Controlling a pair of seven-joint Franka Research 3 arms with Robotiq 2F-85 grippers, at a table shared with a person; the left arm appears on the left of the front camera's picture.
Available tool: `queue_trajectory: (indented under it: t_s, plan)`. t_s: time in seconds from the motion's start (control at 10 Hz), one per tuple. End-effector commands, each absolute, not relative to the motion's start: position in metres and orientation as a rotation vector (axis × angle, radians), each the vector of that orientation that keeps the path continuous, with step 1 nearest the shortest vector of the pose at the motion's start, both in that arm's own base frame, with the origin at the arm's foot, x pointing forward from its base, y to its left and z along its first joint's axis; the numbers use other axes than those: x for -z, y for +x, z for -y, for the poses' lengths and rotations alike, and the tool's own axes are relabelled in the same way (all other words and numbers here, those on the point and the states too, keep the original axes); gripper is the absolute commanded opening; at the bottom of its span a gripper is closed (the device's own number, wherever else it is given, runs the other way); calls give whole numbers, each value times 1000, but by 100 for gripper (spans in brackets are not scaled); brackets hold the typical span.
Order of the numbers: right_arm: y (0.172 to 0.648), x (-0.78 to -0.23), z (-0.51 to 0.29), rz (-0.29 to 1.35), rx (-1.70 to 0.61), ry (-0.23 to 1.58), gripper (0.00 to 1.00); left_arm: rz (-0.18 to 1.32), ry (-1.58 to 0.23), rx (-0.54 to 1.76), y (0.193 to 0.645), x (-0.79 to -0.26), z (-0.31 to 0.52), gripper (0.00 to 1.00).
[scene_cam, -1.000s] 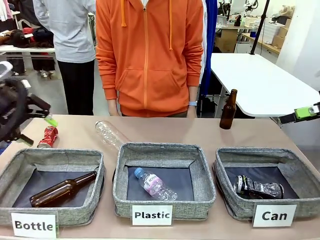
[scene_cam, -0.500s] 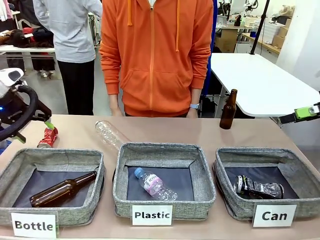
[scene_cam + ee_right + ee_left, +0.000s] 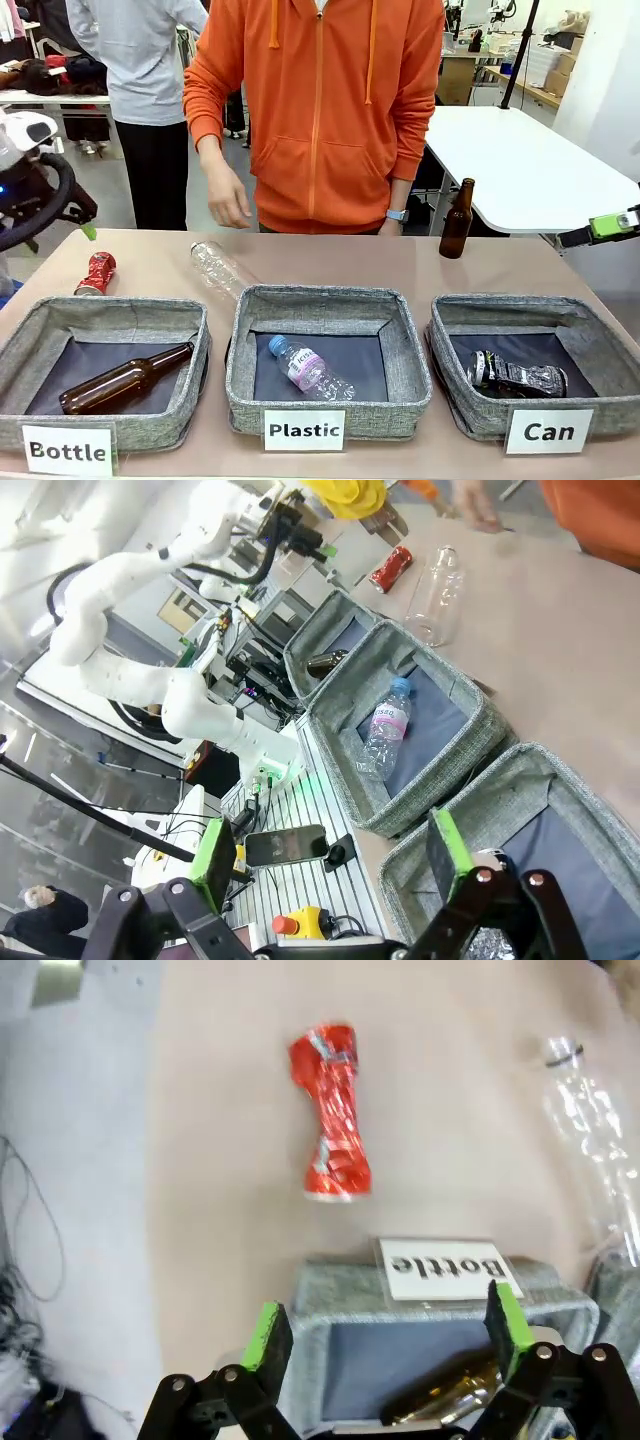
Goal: Sort the can waste into the basket.
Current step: Pick up the can waste from the table and place it in the right Fabric basket.
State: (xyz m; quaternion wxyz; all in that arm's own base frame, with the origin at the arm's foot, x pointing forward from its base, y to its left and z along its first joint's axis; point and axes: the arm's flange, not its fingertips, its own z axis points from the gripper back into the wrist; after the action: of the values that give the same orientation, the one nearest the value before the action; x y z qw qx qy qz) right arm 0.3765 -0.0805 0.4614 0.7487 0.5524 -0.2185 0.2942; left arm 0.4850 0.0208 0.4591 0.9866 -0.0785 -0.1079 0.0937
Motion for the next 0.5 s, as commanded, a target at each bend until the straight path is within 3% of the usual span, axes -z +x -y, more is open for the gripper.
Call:
queue_trajectory:
  t_s: [0.0,0.2,0.4]
  plan:
    - [374,-460,80,491,-657,1199,100,236,-127,-133,525,-462,-36,100]
    - [374,-460,80,491,-657,1199,100,146,-167,-155,554,-455,-53,100]
    - [374,-460,80,491,-657,1199,100,83,-290,-65,533,-484,-88,100]
